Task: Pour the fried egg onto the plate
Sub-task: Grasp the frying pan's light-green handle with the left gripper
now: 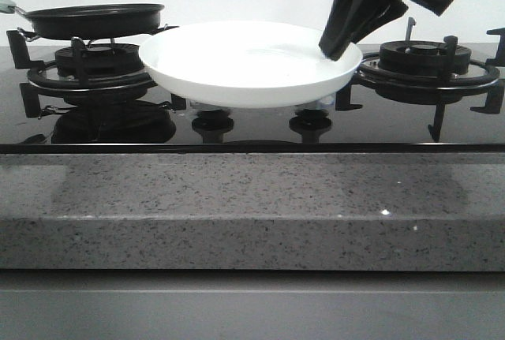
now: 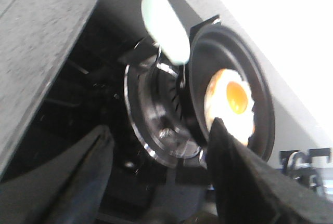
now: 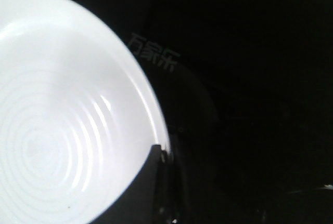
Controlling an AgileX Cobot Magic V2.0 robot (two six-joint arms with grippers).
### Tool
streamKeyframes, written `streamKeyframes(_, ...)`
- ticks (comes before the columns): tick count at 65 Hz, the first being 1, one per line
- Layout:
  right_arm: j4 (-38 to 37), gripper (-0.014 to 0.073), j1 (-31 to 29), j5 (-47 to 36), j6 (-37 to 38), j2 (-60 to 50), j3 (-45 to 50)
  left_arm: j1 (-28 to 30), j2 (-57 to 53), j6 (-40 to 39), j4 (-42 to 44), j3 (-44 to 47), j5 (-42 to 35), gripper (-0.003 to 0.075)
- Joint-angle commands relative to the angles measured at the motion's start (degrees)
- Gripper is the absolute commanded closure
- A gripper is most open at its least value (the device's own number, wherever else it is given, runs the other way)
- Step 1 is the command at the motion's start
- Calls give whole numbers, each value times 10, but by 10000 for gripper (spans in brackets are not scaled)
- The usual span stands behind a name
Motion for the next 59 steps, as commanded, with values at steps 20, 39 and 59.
streamKeyframes(20,25,632,-1,-12,-5,-33,-12,4,113,16,-87,-137,45,324)
streamKeyframes(39,25,632,-1,-12,-5,-33,-12,-19,180,16,-96,-203,74,324)
streamKeyframes(59,25,632,-1,-12,-5,-33,-12,-44,225,12,-111,-248,77,324)
